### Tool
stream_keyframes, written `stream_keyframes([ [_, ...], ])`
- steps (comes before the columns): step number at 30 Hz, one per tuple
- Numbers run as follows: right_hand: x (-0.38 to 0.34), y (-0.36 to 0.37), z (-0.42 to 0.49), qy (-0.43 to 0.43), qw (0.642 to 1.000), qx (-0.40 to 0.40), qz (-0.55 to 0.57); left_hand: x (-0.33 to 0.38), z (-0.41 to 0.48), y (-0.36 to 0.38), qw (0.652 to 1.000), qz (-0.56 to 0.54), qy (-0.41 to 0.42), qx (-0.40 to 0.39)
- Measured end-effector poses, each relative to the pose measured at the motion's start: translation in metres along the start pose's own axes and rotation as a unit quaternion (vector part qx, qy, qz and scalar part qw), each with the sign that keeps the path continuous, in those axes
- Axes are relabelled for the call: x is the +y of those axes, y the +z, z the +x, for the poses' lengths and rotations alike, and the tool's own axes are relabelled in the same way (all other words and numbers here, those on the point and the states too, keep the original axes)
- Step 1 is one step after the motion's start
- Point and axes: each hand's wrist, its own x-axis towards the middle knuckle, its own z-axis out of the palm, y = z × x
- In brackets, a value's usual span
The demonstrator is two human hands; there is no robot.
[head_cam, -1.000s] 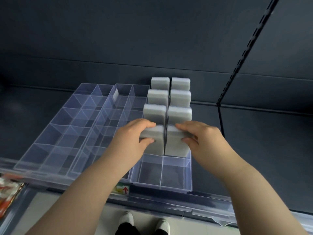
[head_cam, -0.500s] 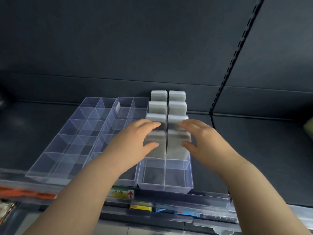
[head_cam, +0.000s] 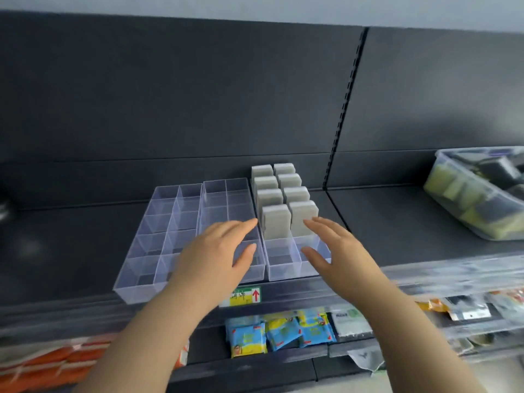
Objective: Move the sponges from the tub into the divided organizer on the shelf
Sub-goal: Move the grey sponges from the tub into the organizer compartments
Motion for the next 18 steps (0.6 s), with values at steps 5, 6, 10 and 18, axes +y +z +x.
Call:
stream_keyframes([
  [5,0.005,0.030,-0.064,0.097,0.995,-0.028,0.015,0.012,-0.042,0.020,0.998,-0.017,0.015,-0.062],
  [6,0.009,0.033,-0.076,0.120,0.992,-0.035,0.020,0.016,-0.048,0.026,0.997,-0.023,0.019,-0.074],
  [10,0.029,0.026,-0.115,0.182,0.982,-0.029,0.032,0.041,-0.056,0.052,0.989,-0.055,0.048,-0.125],
  [18,0.095,-0.043,-0.171,0.266,0.962,0.052,0.028,0.140,-0.028,0.097,0.971,-0.069,0.140,-0.179],
])
